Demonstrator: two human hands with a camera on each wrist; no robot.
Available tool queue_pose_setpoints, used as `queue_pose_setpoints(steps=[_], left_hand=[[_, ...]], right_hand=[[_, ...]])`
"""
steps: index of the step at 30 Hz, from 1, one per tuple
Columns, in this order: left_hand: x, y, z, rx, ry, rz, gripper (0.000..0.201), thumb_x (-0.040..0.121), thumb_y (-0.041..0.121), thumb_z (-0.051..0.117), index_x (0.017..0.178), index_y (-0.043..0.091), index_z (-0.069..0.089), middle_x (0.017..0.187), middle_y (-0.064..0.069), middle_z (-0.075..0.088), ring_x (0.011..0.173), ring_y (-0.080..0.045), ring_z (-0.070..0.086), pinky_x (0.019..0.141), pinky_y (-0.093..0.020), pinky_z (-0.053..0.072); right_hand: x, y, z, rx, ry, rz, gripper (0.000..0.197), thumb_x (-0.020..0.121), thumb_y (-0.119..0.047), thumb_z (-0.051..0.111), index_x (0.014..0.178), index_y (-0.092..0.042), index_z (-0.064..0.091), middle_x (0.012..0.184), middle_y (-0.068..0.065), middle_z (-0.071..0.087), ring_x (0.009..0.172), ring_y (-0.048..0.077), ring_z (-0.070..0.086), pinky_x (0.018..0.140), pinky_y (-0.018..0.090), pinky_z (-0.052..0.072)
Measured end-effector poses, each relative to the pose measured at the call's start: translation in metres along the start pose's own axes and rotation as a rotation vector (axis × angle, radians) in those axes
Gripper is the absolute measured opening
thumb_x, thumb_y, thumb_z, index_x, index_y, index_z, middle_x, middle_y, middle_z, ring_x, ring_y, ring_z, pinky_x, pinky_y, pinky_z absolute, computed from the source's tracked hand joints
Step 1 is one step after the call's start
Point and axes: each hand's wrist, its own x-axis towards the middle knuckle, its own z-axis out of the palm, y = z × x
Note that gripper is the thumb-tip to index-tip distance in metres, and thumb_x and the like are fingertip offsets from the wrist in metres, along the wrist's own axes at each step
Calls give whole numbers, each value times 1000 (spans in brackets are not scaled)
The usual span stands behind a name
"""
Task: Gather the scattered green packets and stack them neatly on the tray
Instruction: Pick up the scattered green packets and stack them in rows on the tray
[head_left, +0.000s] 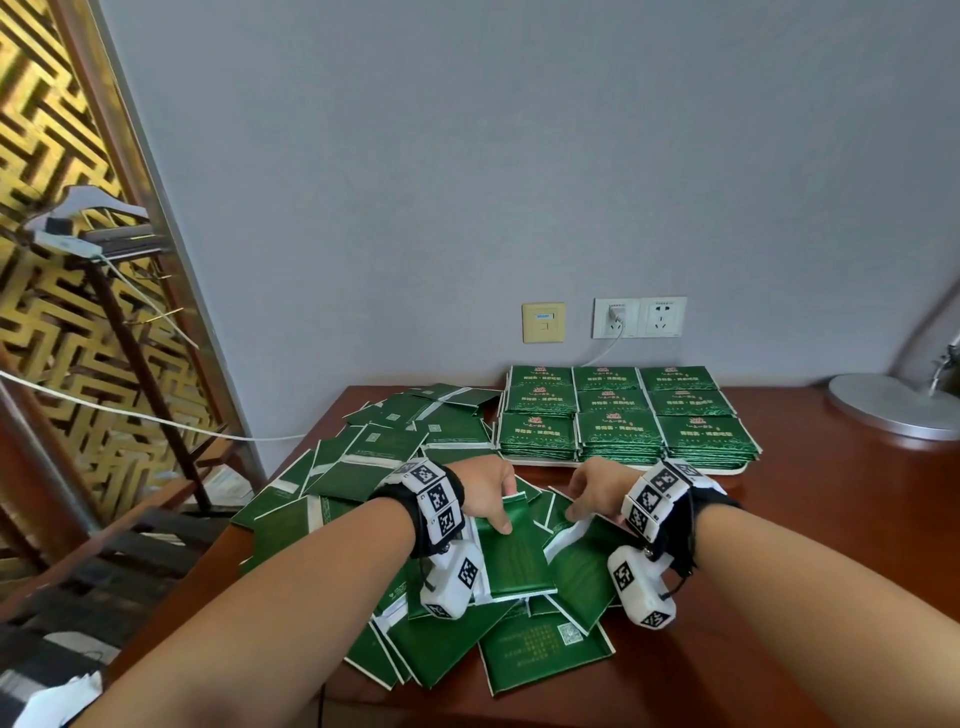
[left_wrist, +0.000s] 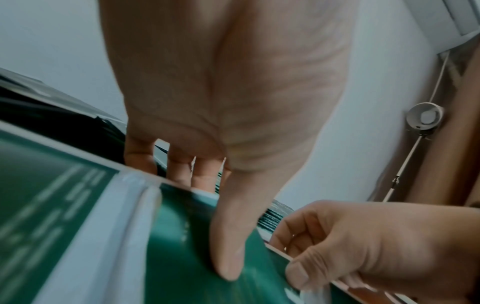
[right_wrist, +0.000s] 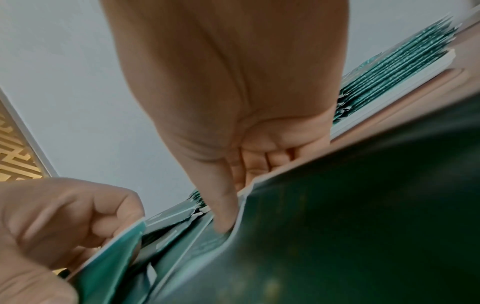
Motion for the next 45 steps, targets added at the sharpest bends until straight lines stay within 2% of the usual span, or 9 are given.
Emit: queue_pose_setpoints(steps=[7, 15, 19, 22, 25, 32, 35, 38, 45], left_hand=[[0, 1, -8, -46, 121, 16, 49, 86, 18, 75, 128, 11, 51, 125, -7, 56, 109, -24, 55, 87, -30, 43], [17, 16, -11, -157, 235, 38, 44, 90, 15, 70, 128, 14, 48, 128, -3, 50, 111, -21, 52, 89, -29, 41], [31, 28, -9, -280, 323, 24, 26, 88, 7, 67, 104, 17, 49, 111, -4, 55, 96, -21, 56, 86, -34, 48], [38, 37, -3, -384, 394, 1, 26, 86, 3, 64, 102, 16, 48, 105, -7, 57, 88, -21, 58, 69, -31, 48], [43, 44, 3, -405, 432, -16, 30, 86, 1, 61, 111, 14, 50, 102, -5, 54, 82, -17, 53, 60, -26, 41], [43, 45, 10, -485, 439, -29, 49, 84, -10, 56, 127, 14, 50, 111, -8, 57, 57, -11, 49, 42, -21, 38], [39, 41, 9, -444, 435, -25, 48, 84, -9, 58, 127, 13, 54, 132, -10, 54, 71, -18, 60, 51, -24, 46], [33, 40, 8, -378, 409, -9, 41, 86, -3, 60, 123, 13, 59, 141, -13, 51, 85, -19, 62, 66, -25, 49], [24, 36, 8, -269, 351, 50, 18, 85, 4, 70, 98, 16, 66, 116, -4, 63, 103, -19, 61, 87, -27, 47]], right_hand=[[-5, 13, -14, 95, 39, -47, 35, 82, -17, 76, 116, -11, 67, 102, 1, 68, 91, 19, 65, 78, 27, 52], [-19, 61, -43, 248, 192, 51, 39, 83, -11, 74, 120, -7, 62, 104, 3, 63, 93, 20, 61, 80, 28, 49], [-28, 86, -52, 355, 264, 104, 34, 79, 1, 69, 111, -8, 60, 99, 8, 61, 79, 24, 65, 61, 34, 57], [-35, 103, -56, 451, 313, 124, 36, 75, 11, 63, 104, -10, 55, 94, 15, 60, 65, 27, 63, 57, 39, 59], [-36, 118, -55, 542, 328, 106, 64, 71, 17, 59, 124, -18, 54, 91, 19, 66, 60, 28, 62, 51, 32, 53], [-41, 133, -49, 687, 329, 109, 57, 74, 19, 49, 107, -24, 64, 88, 13, 73, 72, 30, 72, 58, 38, 59], [-44, 136, -45, 698, 315, 106, 51, 77, 17, 49, 99, -26, 68, 88, 12, 74, 77, 32, 72, 70, 48, 60], [-46, 137, -41, 731, 303, 97, 40, 85, 13, 49, 91, -19, 73, 80, 6, 73, 69, 21, 71, 62, 36, 61], [-48, 143, -33, 716, 248, 44, 29, 95, 2, 53, 89, -16, 76, 89, 9, 76, 79, 23, 74, 64, 35, 60]])
